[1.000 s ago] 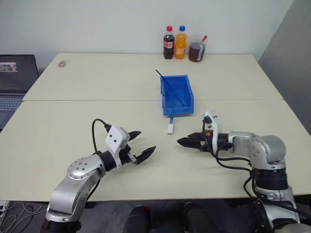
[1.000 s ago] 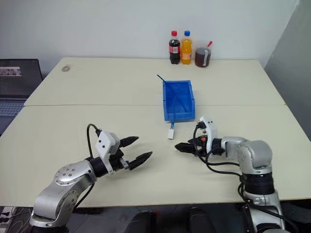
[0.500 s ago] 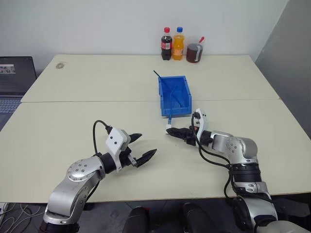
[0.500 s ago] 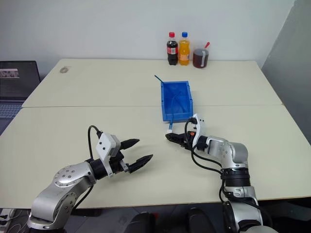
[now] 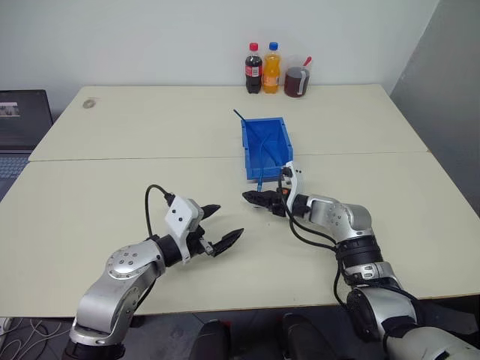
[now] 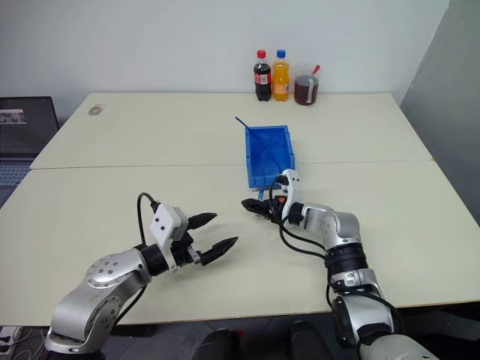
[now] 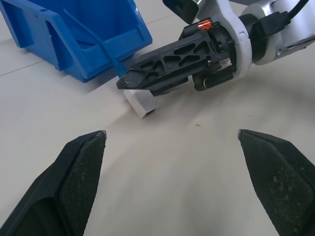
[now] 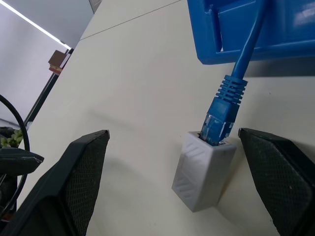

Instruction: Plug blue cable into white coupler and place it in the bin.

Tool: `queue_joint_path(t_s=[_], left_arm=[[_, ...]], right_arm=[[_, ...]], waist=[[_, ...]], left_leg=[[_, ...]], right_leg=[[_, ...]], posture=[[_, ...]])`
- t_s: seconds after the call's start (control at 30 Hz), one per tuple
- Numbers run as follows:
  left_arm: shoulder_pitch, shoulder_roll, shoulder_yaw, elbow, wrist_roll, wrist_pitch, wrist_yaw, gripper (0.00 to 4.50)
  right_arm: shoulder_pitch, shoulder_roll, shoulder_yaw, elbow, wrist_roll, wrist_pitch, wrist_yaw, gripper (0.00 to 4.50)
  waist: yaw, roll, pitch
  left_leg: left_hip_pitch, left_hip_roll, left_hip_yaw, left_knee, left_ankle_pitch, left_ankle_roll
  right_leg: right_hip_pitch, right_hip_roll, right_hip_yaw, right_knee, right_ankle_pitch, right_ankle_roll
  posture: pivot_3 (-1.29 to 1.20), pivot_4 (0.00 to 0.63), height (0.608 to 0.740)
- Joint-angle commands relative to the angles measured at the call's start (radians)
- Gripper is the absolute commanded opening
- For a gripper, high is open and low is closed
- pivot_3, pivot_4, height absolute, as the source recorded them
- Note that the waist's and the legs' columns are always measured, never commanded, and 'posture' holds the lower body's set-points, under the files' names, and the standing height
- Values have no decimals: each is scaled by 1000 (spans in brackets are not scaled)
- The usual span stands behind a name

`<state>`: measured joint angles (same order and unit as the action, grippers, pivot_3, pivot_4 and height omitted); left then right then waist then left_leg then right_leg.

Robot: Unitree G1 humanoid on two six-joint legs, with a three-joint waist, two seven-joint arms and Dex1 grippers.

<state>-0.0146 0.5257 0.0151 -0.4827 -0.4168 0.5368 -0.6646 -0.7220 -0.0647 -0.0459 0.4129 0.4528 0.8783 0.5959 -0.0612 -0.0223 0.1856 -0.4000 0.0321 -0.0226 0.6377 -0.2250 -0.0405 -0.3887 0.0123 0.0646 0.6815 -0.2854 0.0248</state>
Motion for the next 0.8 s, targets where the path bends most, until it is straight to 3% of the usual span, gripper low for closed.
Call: queue_joint_path(t_s=[0.03,0.23,0.43,0.6,0.8], left_arm=[[-8,2,5,-28,-4,-22,1,4500],[-10,1,2,-21,9,-30,12,4500],[-13,-1,-2,-19,9,-34,15,4500],[-14,0,-6,-18,7,-37,18,4500],[-6,0,-5,-19,5,-39,22,4500]], right_arm=[[4,7,33,29,-2,6,37,3889],[-8,10,2,56,14,-1,32,2062],[-15,9,-13,68,17,-1,30,579],[-15,-3,-48,25,54,30,32,512],[-33,-100,-112,-231,223,197,100,512]], waist=[[0,0,0],[0,0,0],[0,0,0],[0,0,0],[5,0,0]], left_leg=[[0,0,0,0,0,0],[0,0,0,-4,0,0],[1,0,0,-5,0,0],[1,0,0,-5,0,0],[-3,-1,0,-5,0,0]], right_leg=[[0,0,0,0,0,0],[-1,0,2,-1,0,0],[-1,0,1,-1,0,0],[-1,0,2,-1,0,0],[-5,-1,2,-2,-1,1]], posture=[[0,150,740],[0,150,740],[0,150,740],[0,150,740],[0,150,740]])
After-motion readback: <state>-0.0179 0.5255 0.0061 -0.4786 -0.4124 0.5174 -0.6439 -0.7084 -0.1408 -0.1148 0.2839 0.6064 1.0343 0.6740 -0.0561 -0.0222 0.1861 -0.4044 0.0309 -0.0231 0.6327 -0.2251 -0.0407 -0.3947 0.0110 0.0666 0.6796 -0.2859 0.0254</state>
